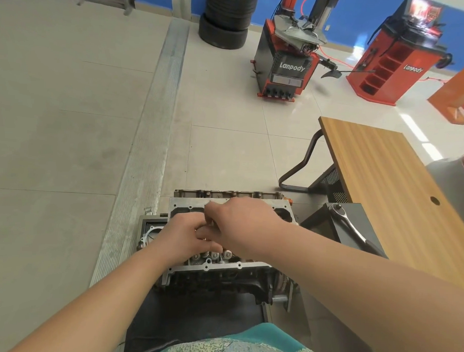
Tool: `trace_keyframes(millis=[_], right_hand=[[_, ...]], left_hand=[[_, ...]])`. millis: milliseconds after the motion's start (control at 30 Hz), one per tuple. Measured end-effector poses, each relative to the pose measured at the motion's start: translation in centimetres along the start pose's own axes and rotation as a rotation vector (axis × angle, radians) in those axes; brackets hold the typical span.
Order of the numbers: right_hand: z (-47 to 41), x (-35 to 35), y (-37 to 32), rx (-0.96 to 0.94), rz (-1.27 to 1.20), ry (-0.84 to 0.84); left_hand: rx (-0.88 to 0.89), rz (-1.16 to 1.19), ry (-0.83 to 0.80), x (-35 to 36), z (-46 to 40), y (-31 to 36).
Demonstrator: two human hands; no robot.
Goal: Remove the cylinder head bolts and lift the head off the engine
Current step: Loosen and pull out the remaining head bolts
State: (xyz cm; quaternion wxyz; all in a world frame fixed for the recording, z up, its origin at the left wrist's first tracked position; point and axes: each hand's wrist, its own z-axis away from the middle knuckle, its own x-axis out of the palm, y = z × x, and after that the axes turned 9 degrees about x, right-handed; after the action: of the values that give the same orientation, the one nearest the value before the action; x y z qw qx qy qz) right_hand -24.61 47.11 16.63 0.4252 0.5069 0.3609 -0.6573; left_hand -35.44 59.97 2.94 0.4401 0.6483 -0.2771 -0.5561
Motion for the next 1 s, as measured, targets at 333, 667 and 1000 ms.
trace_keyframes(millis=[333,667,1000], right_hand=[[3.8,-1.4,2.9,0.137,-0.422,0.539],[7.0,3.5,6.2,0.289,-0.396,0.429],[7.0,5.8,6.9,0.262,-0.374,0.392]], left_hand=[[-0.118,-0.642,-0.025,3.4,0.6,-3.2],[-0.102,-0.788,-0.054,4.9,0.4,-2.5],[-0.218,-0.532,0.106,5.0,1.3,-1.4]])
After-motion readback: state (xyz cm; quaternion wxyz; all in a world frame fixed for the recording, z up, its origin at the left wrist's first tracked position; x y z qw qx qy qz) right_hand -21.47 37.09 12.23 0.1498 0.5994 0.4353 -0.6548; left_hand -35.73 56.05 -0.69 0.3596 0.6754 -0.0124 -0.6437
